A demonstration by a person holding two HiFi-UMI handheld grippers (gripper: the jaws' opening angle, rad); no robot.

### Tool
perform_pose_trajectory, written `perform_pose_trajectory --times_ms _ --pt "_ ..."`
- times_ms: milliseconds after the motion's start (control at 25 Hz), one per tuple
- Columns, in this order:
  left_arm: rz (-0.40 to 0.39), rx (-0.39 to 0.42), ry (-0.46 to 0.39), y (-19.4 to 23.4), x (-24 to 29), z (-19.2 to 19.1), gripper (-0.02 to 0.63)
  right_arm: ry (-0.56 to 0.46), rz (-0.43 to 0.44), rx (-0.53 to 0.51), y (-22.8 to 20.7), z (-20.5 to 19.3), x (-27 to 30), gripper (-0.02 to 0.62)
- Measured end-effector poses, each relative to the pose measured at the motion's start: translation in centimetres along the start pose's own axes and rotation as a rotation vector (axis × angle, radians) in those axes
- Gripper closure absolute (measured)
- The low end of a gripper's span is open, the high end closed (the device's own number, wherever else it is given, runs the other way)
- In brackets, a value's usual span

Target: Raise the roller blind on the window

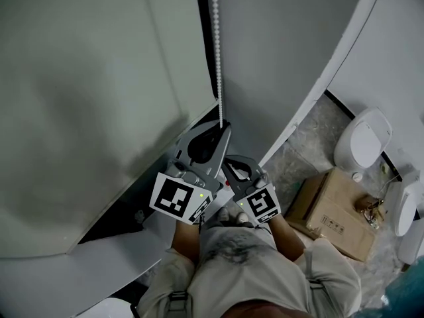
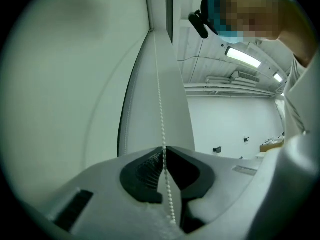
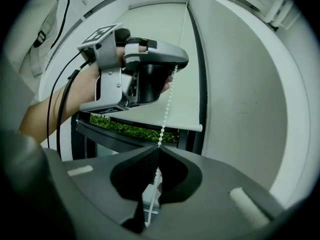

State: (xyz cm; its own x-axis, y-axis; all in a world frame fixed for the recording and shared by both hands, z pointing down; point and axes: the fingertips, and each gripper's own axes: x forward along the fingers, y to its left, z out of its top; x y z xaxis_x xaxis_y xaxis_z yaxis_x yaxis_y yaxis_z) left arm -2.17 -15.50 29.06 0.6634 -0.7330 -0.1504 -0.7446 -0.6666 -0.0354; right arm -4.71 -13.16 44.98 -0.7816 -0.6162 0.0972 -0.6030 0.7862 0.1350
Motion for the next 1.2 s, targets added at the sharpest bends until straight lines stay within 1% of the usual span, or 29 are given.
perform_pose_trajectory --times_ms 240,320,480,760,960,1200 --pt "0.005 -0.025 -0.019 -0.1 -0.5 0.0 0.584 -0.004 0.005 0.005 0.1 -0.1 0.1 0.584" --pt "0.008 -0.026 -0.01 0.0 -0.6 -0.4 0.584 0.005 0.008 0.003 0.1 -0.4 0.3 0.584" --pt "0.016 -0.033 0.031 0.0 -0.6 -2.4 0.584 0.044 0.015 0.012 0.3 -2.4 0.5 0.584" --pt "0.016 -0.081 0.087 -0.2 -0.8 -6.1 0.584 0.119 0.015 0.035 0.4 -6.1 0.6 0.584" --pt "0.01 -0.141 0.121 -0.6 -0.9 -8.8 0.584 0.173 0.015 0.054 0.6 -8.7 0.6 0.584" --pt "0.005 -0.175 0.163 -1.0 -1.2 -11.3 0.584 0.218 0.019 0.073 0.9 -11.1 0.3 0.584"
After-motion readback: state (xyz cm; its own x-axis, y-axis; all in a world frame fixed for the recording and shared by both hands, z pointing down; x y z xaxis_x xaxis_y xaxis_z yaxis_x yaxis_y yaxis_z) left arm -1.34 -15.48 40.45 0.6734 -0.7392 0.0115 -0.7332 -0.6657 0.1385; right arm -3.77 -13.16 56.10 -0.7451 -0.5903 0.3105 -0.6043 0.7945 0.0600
